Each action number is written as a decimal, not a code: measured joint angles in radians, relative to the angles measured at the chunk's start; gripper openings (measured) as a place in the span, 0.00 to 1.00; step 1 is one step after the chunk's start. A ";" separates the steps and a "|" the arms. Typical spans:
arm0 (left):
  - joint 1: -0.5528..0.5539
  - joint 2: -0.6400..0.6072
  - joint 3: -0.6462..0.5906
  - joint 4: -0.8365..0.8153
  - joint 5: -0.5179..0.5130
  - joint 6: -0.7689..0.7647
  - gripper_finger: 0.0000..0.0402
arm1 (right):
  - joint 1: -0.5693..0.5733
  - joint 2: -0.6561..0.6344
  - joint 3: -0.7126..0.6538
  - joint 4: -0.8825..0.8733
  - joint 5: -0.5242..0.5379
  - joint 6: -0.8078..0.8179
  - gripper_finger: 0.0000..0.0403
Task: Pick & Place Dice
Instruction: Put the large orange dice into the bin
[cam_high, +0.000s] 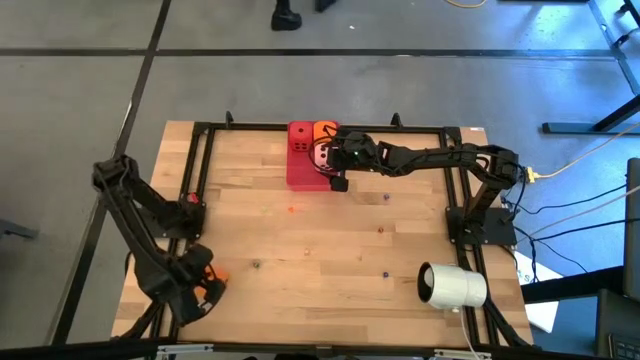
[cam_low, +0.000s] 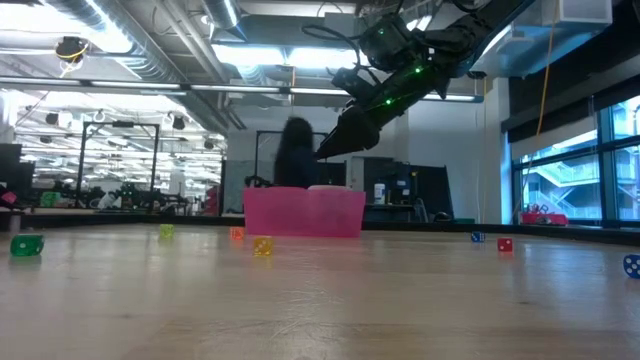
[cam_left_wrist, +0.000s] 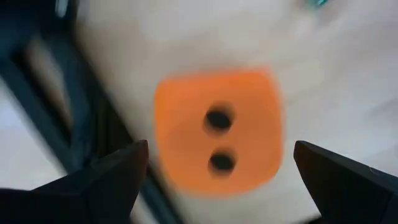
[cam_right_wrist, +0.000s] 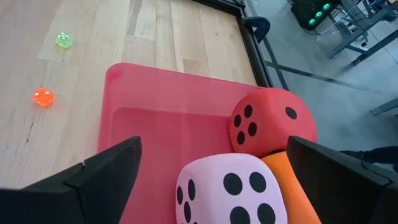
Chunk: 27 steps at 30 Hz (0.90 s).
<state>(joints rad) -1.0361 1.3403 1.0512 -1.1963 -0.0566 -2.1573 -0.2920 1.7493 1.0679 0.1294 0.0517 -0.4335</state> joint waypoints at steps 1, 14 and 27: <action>0.000 -0.002 0.000 0.009 0.042 -0.028 1.00 | 0.000 0.000 0.000 0.000 0.000 0.000 0.99; 0.007 -0.003 0.000 0.018 -0.019 -0.057 1.00 | 0.000 0.000 0.000 0.000 0.000 0.001 0.99; 0.007 -0.003 -0.094 0.149 -0.019 -0.041 1.00 | 0.000 0.000 0.000 0.000 0.000 0.003 0.99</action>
<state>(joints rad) -1.0294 1.3377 0.9569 -1.0474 -0.0753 -2.1986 -0.2920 1.7493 1.0679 0.1291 0.0517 -0.4305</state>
